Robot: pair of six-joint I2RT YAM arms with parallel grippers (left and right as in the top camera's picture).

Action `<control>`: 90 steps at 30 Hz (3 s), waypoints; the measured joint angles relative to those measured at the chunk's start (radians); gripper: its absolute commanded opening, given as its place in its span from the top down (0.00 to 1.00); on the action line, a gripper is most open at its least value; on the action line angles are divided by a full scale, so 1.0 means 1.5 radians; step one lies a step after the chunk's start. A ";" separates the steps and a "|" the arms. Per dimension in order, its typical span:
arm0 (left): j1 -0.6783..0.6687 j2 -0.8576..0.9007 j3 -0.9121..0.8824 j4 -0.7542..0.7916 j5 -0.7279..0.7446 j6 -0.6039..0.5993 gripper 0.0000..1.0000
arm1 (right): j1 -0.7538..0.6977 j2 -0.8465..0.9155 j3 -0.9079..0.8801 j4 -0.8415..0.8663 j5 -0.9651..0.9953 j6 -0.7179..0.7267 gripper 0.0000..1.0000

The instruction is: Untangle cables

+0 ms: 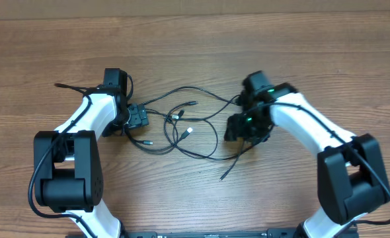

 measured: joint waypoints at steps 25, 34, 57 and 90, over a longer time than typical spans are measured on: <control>0.000 0.000 0.000 0.000 0.000 0.005 0.04 | 0.183 0.000 -0.060 0.149 0.248 0.144 0.51; -0.002 0.000 0.000 -0.001 0.002 0.007 0.01 | 0.184 0.000 -0.085 0.167 0.257 0.143 0.50; -0.003 0.000 0.000 -0.002 0.001 0.009 0.00 | 0.184 0.000 -0.120 0.252 0.288 0.094 0.48; 0.072 0.000 0.002 -0.039 0.000 -0.062 0.01 | -0.285 -0.039 -0.161 0.195 0.266 0.111 0.24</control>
